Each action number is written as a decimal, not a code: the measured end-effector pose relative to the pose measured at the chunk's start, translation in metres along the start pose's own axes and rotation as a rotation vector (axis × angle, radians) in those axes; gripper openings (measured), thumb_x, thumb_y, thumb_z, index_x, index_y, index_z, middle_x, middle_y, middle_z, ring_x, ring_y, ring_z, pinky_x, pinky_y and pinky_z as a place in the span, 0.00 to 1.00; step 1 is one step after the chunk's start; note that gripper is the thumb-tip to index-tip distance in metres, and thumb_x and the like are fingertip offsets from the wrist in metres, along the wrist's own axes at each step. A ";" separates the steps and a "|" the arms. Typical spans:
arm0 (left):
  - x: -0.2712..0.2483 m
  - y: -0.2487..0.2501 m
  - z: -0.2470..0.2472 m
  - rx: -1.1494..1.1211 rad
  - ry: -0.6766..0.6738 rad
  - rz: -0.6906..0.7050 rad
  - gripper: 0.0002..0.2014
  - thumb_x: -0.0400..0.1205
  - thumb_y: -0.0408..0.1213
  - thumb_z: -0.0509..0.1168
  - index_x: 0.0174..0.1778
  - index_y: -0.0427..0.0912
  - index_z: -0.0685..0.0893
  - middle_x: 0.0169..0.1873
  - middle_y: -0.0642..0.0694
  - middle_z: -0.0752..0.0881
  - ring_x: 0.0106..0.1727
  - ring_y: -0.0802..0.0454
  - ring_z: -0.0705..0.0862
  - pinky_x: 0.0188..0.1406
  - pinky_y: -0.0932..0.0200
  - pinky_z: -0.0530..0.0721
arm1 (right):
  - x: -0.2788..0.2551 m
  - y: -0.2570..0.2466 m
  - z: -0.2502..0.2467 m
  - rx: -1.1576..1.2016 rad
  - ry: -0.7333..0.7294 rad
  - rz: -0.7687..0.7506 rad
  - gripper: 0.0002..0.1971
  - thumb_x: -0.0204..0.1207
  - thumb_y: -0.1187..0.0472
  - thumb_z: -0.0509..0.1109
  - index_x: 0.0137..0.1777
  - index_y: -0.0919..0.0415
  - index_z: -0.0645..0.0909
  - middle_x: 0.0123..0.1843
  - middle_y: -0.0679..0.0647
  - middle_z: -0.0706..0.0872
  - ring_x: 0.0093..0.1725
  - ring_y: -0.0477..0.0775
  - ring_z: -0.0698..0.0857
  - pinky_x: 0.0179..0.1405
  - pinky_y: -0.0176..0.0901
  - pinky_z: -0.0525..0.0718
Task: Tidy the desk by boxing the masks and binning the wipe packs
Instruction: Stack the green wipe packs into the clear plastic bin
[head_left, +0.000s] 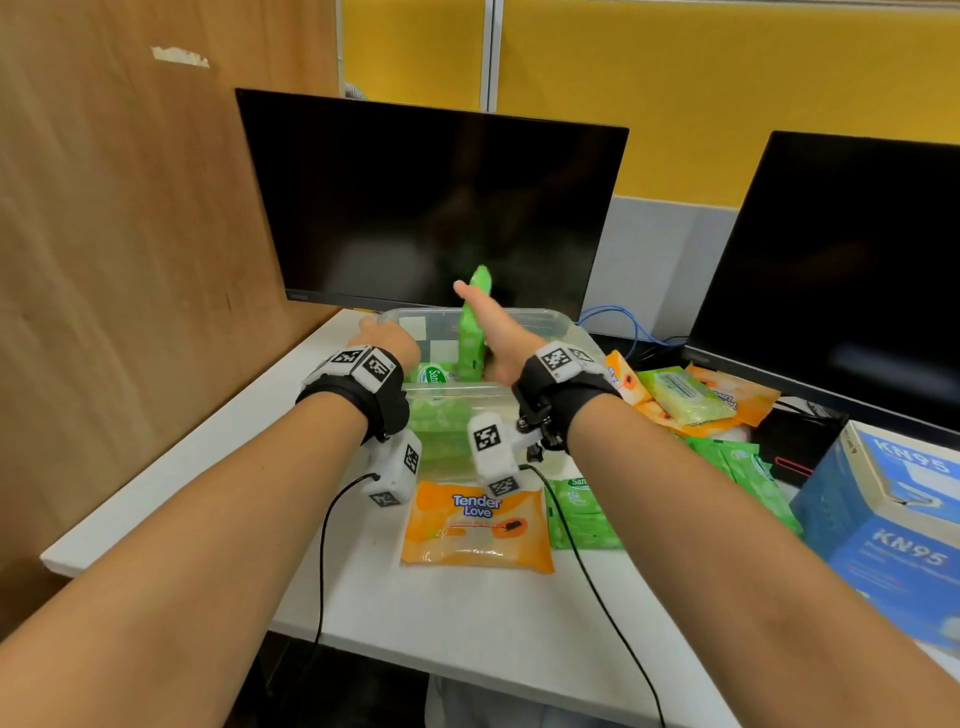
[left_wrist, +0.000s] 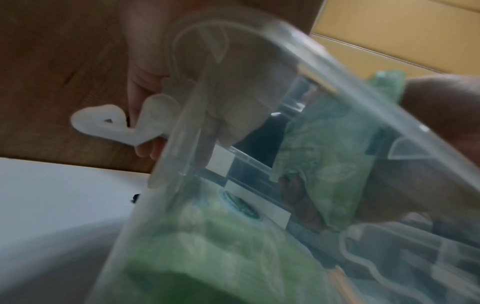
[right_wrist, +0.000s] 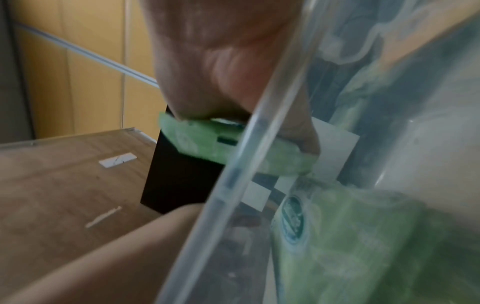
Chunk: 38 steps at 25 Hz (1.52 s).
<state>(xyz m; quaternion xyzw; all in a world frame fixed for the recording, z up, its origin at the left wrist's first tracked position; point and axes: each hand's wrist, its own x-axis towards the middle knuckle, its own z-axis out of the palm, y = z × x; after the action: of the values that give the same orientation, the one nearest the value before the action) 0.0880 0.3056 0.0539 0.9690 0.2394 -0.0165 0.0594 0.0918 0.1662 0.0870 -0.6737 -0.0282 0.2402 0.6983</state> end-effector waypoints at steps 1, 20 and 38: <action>0.001 -0.001 0.000 0.017 0.004 0.035 0.21 0.85 0.35 0.50 0.75 0.40 0.71 0.74 0.37 0.67 0.72 0.37 0.70 0.66 0.44 0.72 | 0.013 0.005 0.006 -0.086 0.034 -0.005 0.46 0.61 0.31 0.72 0.74 0.58 0.67 0.64 0.60 0.82 0.56 0.61 0.86 0.58 0.58 0.85; -0.036 0.010 -0.008 0.100 0.010 0.275 0.20 0.83 0.51 0.54 0.72 0.60 0.75 0.71 0.51 0.80 0.80 0.45 0.64 0.80 0.40 0.48 | 0.005 0.013 0.012 -1.030 0.178 -0.178 0.14 0.78 0.57 0.63 0.31 0.61 0.74 0.38 0.54 0.82 0.40 0.55 0.81 0.33 0.40 0.79; -0.029 0.021 -0.004 0.229 -0.169 0.259 0.41 0.77 0.74 0.42 0.83 0.55 0.58 0.83 0.49 0.59 0.84 0.42 0.56 0.83 0.39 0.47 | 0.013 0.081 -0.187 -1.254 0.437 0.406 0.36 0.65 0.43 0.78 0.72 0.57 0.74 0.72 0.59 0.77 0.68 0.63 0.79 0.64 0.54 0.78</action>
<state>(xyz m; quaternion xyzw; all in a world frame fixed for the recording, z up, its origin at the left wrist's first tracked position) 0.0720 0.2746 0.0621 0.9873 0.1033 -0.1173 -0.0297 0.1476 -0.0045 -0.0109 -0.9748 0.1064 0.1633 0.1082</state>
